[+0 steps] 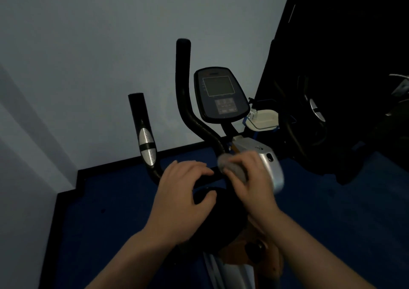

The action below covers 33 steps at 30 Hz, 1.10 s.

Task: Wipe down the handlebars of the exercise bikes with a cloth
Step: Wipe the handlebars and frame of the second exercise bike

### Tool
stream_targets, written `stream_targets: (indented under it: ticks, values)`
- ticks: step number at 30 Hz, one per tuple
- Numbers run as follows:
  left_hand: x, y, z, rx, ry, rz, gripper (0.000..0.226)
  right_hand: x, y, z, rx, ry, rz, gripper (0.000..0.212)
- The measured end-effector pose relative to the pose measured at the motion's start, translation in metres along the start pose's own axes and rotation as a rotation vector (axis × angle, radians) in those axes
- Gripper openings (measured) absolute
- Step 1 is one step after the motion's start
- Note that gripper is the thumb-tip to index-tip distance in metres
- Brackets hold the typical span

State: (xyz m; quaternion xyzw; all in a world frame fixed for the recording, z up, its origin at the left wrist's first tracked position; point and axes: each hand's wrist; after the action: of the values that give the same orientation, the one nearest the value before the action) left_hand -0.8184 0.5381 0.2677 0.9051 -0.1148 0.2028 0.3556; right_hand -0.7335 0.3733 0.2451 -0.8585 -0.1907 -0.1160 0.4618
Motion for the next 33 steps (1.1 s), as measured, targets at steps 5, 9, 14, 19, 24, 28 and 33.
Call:
stream_targets:
  ticks: [5,9,14,19,24,28,33]
  values:
    - [-0.003,-0.003,0.004,-0.067,-0.009,-0.043,0.044,0.021,-0.009,0.003,0.046,-0.005,0.085,0.014]
    - [-0.002,-0.006,0.004,-0.092,-0.035,-0.033,0.042,-0.052,0.005,-0.005,0.185,0.048,0.218,0.010]
    - [0.001,-0.005,0.005,-0.089,-0.093,0.001,0.046,-0.011,-0.006,-0.004,0.056,0.024,0.213,0.008]
    - [0.002,-0.007,0.003,-0.063,-0.134,-0.006,0.049,-0.022,-0.003,0.002,0.187,0.060,0.287,0.008]
    - [0.004,-0.005,0.007,-0.056,-0.120,-0.046,0.050,-0.024,-0.003,-0.003,0.056,-0.004,0.166,0.009]
    - [0.007,-0.005,0.003,-0.076,-0.119,-0.020,0.043,0.041,-0.021,0.010,-0.025,-0.044,0.099,0.012]
    - [0.040,-0.031,-0.036,0.049,0.194,0.024,0.029,0.008,-0.002,-0.007,0.056,-0.082,0.105,0.009]
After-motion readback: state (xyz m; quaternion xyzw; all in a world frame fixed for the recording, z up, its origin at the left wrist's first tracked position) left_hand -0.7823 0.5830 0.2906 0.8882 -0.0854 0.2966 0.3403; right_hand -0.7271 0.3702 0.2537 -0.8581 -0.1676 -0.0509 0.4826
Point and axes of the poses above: each hand's wrist, its own x-axis towards the middle knuckle, its own z-axis out of the palm, y = z × x, and after that the axes turned 10 degrees about z, right-handed
